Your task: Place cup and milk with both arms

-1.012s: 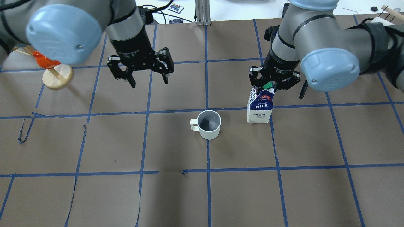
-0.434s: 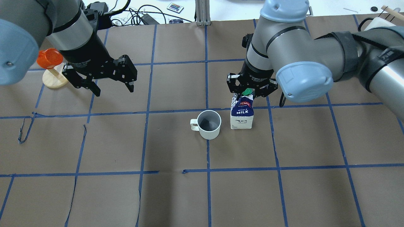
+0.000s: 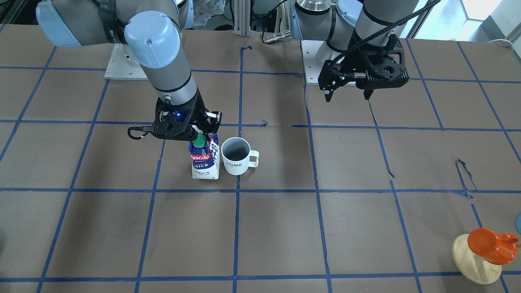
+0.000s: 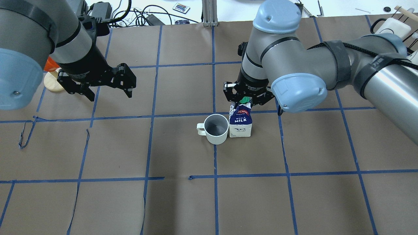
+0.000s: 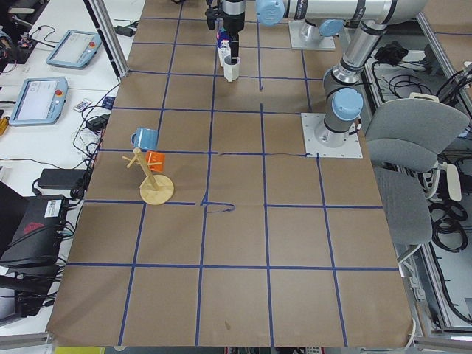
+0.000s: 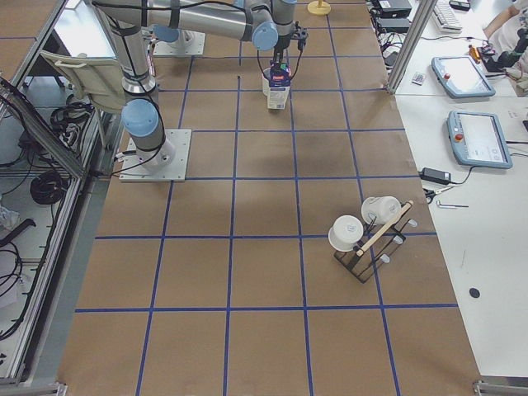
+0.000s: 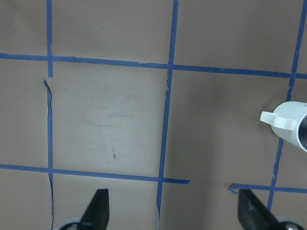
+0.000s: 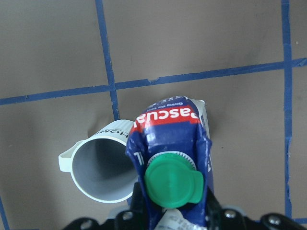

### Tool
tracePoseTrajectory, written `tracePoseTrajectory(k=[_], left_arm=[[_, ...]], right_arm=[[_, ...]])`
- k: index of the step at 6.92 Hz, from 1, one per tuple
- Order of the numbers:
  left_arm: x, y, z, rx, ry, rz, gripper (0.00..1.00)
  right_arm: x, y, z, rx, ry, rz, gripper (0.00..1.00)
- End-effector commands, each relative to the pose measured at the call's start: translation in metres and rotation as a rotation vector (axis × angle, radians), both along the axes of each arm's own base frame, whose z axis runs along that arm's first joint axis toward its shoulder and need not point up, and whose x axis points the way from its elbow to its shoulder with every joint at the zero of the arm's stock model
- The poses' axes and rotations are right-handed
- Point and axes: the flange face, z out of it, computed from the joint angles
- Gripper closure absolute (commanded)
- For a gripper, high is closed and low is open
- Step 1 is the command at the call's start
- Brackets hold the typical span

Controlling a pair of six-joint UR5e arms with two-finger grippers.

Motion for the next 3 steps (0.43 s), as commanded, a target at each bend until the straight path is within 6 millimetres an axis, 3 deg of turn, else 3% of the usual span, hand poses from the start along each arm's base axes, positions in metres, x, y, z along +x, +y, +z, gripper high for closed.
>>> tracePoseTrajectory(k=[1,2,3], left_arm=[[-0.001,-0.005,-0.002,-0.008,0.008,-0.015,0.0],[-0.002,-0.006,0.0,-0.014,0.009,-0.015,0.0],[-0.003,-0.013,0.01,-0.032,0.011,-0.012,0.0]], right_arm=[[0.003,-0.001,-0.005,-0.002,0.0,0.005,0.55],[0.003,-0.004,-0.01,0.003,0.003,0.008,0.3],[0.003,-0.013,-0.001,-0.081,-0.008,0.014,0.02]])
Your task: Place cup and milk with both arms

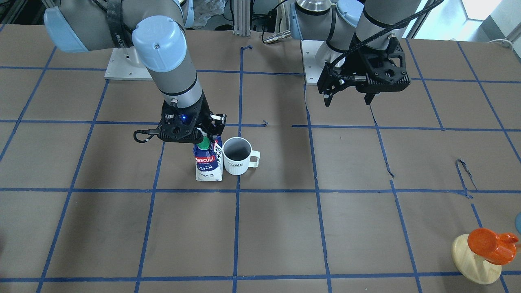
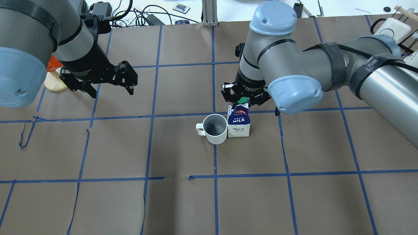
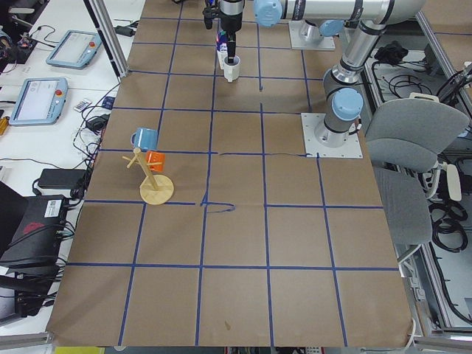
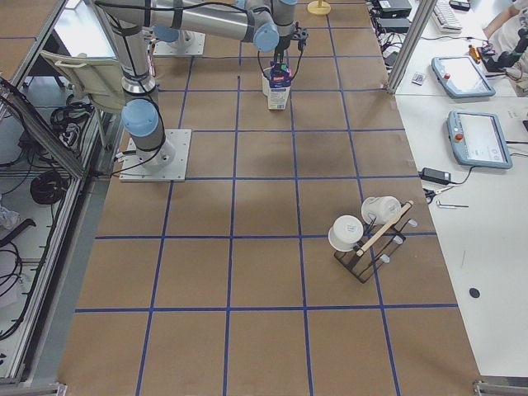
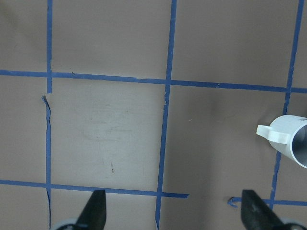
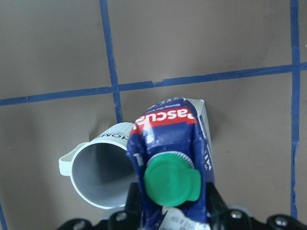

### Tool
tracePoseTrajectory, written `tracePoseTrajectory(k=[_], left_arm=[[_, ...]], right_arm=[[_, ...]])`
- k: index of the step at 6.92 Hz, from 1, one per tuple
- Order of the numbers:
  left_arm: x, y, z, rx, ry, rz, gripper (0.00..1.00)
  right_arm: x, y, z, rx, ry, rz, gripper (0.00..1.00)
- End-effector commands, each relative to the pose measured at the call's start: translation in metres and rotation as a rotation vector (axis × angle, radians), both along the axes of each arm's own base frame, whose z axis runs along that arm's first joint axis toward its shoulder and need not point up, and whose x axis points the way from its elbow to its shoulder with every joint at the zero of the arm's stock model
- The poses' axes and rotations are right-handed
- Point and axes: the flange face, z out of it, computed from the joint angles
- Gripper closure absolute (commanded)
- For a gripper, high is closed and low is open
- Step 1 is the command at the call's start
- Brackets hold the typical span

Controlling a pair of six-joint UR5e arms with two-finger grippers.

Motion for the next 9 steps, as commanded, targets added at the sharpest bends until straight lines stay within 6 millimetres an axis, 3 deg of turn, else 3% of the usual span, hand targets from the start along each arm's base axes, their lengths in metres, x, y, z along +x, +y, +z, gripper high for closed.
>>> tracePoseTrajectory(k=[1,4,6,8,9], left_arm=[[-0.001,-0.007,0.013,-0.025,0.003,0.003,0.0],[0.0,-0.007,0.012,-0.024,-0.01,-0.006,0.0],[0.0,-0.007,0.012,-0.024,-0.011,-0.004,0.0],[0.0,-0.007,0.012,-0.024,-0.01,-0.004,0.0],[0.0,-0.007,0.013,-0.026,-0.01,-0.004,0.0]], right_arm=[[0.0,-0.01,0.01,-0.087,-0.018,-0.008,0.0],[-0.018,-0.021,0.025,-0.087,-0.012,-0.025,0.0],[-0.075,-0.044,0.052,-0.048,0.006,0.045,0.0],[-0.104,-0.042,0.073,-0.053,0.029,0.106,0.0],[-0.117,-0.037,0.08,-0.041,0.128,0.107,0.0]])
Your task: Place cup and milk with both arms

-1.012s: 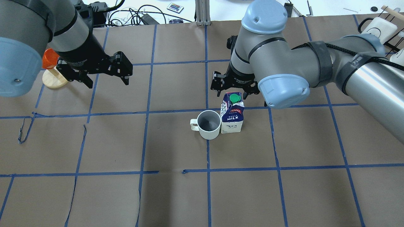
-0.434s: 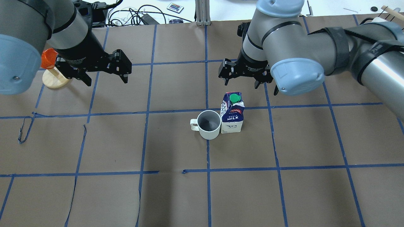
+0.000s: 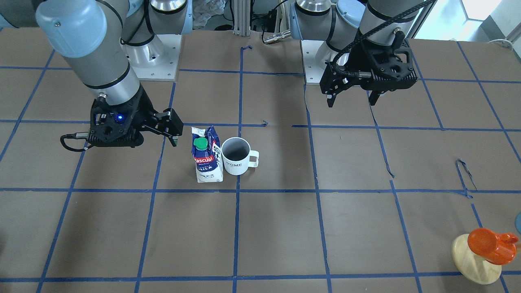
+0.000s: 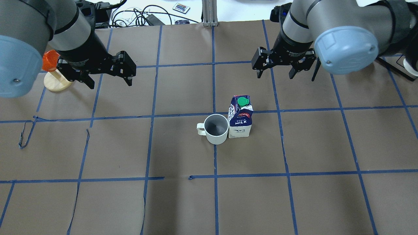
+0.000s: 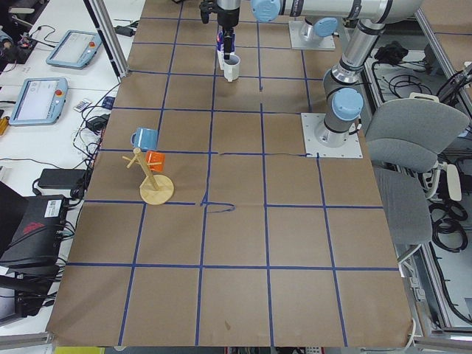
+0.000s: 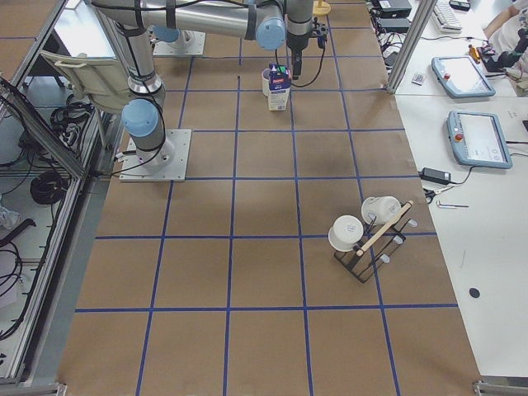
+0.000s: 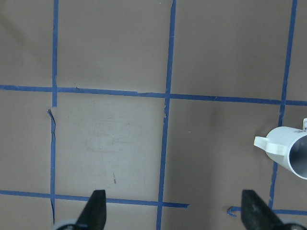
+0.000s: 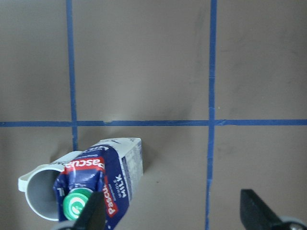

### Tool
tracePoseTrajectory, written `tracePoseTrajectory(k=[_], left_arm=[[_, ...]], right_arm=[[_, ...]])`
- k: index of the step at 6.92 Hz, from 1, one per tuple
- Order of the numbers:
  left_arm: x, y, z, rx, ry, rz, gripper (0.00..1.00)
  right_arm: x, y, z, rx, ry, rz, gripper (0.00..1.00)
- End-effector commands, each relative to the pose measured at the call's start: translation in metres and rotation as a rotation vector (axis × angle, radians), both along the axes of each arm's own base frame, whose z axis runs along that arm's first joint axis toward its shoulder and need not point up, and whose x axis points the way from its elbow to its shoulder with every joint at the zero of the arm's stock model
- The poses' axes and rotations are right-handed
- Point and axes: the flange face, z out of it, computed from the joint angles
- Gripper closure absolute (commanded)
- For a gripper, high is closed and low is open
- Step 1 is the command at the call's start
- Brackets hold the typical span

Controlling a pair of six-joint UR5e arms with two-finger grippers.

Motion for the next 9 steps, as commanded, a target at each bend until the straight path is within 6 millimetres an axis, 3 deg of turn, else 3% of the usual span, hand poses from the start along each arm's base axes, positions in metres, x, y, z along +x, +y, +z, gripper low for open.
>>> tracePoseTrajectory(k=[1,3,9], left_arm=[[0.001,0.0,0.0,0.001,0.0,0.002,0.0],[0.001,0.0,0.001,-0.002,0.0,0.0,0.0],[0.001,0.001,0.0,-0.001,0.002,-0.002,0.0]], right_arm=[[-0.019,0.027,0.034,0.015,0.096,0.015,0.0],[-0.021,0.041,0.04,0.043,0.114,-0.025,0.0],[-0.021,0.045,0.042,0.05,0.111,-0.028,0.0]])
